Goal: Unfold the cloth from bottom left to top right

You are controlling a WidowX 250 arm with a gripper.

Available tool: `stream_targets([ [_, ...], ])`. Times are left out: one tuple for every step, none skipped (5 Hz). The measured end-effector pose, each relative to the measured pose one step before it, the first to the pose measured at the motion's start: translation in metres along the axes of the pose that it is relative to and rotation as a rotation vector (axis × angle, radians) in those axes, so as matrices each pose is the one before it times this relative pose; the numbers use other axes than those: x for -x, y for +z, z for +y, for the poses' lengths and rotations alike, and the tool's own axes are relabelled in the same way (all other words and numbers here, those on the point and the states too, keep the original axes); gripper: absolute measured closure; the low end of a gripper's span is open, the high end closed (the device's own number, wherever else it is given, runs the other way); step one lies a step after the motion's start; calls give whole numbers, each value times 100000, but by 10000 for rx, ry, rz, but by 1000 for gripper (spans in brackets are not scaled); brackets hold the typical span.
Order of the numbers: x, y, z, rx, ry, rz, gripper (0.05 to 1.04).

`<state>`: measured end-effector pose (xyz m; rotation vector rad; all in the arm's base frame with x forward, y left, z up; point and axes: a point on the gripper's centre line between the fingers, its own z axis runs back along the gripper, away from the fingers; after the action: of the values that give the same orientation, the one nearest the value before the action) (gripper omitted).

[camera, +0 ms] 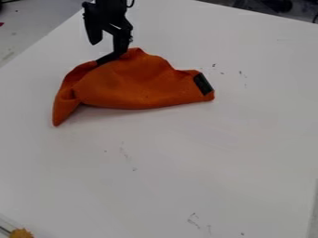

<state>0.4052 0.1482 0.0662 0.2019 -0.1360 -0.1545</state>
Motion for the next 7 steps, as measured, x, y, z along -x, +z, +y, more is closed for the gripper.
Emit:
stream_targets([
  [-807,522,-41,-90,-103,-226,84],
  [-156,91,-227,190,46,-110,84],
  [-122,-188,-315,190,99,-64,84],
  [144,-483,-163,112,28,87,84],
  [-118,-191,-62,32,105,-64,84],
  [8,-96,-198,104,15,-27,85],
  [224,-895,-132,78,22,134,107],
])
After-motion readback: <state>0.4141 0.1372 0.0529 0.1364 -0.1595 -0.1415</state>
